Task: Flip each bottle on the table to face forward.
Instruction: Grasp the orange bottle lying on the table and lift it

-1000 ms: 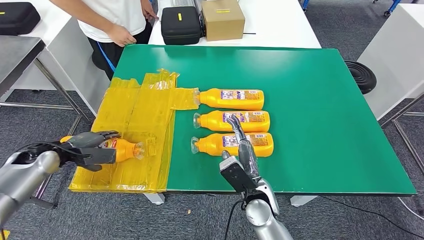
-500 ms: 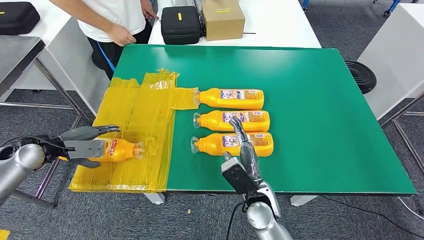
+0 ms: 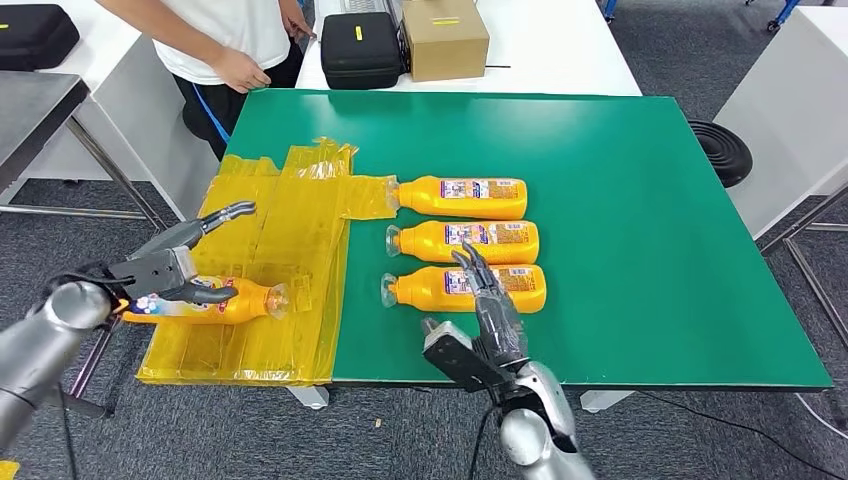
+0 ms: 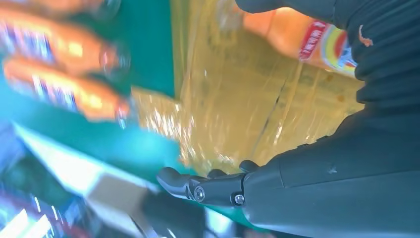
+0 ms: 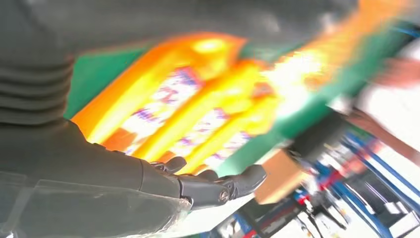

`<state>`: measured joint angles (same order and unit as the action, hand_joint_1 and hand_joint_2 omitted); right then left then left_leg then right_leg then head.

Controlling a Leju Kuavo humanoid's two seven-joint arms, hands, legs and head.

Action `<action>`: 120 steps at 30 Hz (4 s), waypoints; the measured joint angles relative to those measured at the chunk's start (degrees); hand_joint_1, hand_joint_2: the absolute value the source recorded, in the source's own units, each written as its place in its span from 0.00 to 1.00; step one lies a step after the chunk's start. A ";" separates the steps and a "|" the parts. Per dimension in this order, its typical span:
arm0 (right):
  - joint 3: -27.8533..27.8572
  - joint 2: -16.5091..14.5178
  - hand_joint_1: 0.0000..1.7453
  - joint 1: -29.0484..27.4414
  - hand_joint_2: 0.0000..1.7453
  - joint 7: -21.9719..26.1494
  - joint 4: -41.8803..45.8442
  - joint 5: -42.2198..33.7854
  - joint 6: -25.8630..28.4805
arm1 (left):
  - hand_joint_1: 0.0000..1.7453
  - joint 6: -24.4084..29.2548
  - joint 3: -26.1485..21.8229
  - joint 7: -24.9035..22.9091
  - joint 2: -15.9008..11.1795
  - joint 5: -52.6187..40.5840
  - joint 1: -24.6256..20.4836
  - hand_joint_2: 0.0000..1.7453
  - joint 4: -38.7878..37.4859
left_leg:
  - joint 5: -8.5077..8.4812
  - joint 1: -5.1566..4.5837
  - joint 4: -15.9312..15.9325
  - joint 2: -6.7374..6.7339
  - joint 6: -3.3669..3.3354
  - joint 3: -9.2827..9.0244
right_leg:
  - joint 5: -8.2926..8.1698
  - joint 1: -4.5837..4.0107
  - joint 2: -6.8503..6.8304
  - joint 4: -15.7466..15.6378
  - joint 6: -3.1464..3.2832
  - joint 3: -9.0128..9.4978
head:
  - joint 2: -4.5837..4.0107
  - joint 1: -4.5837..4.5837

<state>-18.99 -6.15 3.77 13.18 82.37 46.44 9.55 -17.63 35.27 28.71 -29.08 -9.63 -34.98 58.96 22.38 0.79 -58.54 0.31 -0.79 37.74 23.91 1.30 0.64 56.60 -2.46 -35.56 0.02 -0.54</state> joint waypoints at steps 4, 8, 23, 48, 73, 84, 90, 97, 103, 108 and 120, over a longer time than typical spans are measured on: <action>3.05 3.78 0.00 2.74 1.00 -2.06 -1.48 5.79 -5.37 | 0.00 9.34 -7.63 -1.39 6.33 0.45 7.91 1.00 -0.95 | 0.00 -0.11 -0.01 -0.02 -0.03 0.12 | -0.03 0.10 0.01 -0.02 -0.04 -0.09 | 0.00 0.02; 4.20 7.66 0.00 11.44 1.00 -2.38 -8.59 7.79 -11.88 | 0.00 14.80 -15.71 -1.58 13.74 1.73 12.59 1.00 -1.22 | -0.16 -0.17 -0.03 -0.02 -0.23 0.29 | -0.20 0.17 0.01 -0.04 -0.25 -0.21 | 0.00 0.01; -4.93 12.59 0.00 37.83 1.00 -0.65 -38.96 8.85 -17.12 | 0.00 18.90 -27.07 -1.74 23.59 -3.80 14.67 1.00 -1.67 | -0.42 -0.11 -0.04 0.04 -0.32 0.47 | -0.35 0.08 -0.07 0.01 -0.38 -0.31 | 0.00 -0.01; -13.08 12.17 0.00 34.59 1.00 2.98 -27.90 0.45 -15.95 | 0.00 22.16 -31.03 -0.80 24.16 -5.32 19.66 1.00 1.10 | -0.41 -0.10 -0.04 0.08 -0.31 0.55 | -0.33 0.09 -0.12 0.00 -0.37 -0.40 | 0.00 0.01; -8.91 16.57 0.00 18.63 1.00 -3.45 -15.16 2.29 -16.73 | 0.00 20.75 -32.74 -3.17 24.25 -7.38 20.99 1.00 3.84 | -0.38 -0.10 -0.03 0.16 -0.28 0.58 | -0.31 0.08 -0.14 -0.02 -0.36 -0.42 | 0.00 -0.01; -6.22 16.44 0.00 22.51 1.00 -3.31 -20.31 2.82 -17.68 | 0.00 20.21 -32.55 -3.63 24.78 -7.97 20.39 1.00 3.46 | -0.38 -0.10 -0.03 0.15 -0.28 0.57 | -0.32 0.09 -0.14 -0.02 -0.37 -0.42 | 0.00 -0.01; -6.29 15.80 0.00 24.48 1.00 -2.74 -24.81 2.95 -17.98 | 0.00 20.26 -32.35 -3.06 25.30 -8.08 19.97 1.00 2.68 | -0.38 -0.10 -0.03 0.15 -0.28 0.58 | -0.32 0.08 -0.14 -0.01 -0.37 -0.42 | 0.00 -0.01; -8.48 13.18 0.00 27.25 1.00 -0.53 -32.05 3.61 -18.77 | 0.00 20.63 -31.90 -2.86 25.68 -9.13 18.31 1.00 1.07 | -0.38 -0.10 -0.03 0.13 -0.28 0.56 | -0.33 0.08 -0.12 -0.01 -0.37 -0.42 | 0.00 -0.01; -11.23 11.02 0.00 29.41 1.00 1.14 -36.97 2.95 -18.67 | 0.00 20.83 -31.49 -3.16 25.69 -9.55 17.81 1.00 0.37 | -0.39 -0.07 -0.03 0.12 -0.28 0.54 | -0.33 0.07 -0.12 -0.01 -0.36 -0.40 | 0.00 -0.01; -12.64 10.21 0.00 30.51 1.00 1.48 -39.01 2.39 -18.64 | 0.00 20.90 -31.33 -3.26 25.69 -9.53 18.07 1.00 0.40 | -0.39 -0.08 -0.03 0.12 -0.28 0.53 | -0.33 0.07 -0.13 -0.01 -0.36 -0.37 | 0.00 0.00; -15.10 10.23 0.00 31.29 1.00 1.41 -39.96 0.71 -19.15 | 0.00 20.71 -31.30 -4.15 25.43 -8.84 20.92 1.00 3.14 | -0.39 -0.06 -0.03 0.12 -0.27 0.43 | -0.33 0.06 -0.12 -0.01 -0.36 -0.31 | 0.00 -0.01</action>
<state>-34.10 4.08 35.07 14.59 42.41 47.16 -9.61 3.08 3.98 24.56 -3.65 -18.46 -14.06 62.10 21.99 0.73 -58.57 0.44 -1.06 38.17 23.59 1.35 0.52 56.59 -2.82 -35.87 0.02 -0.55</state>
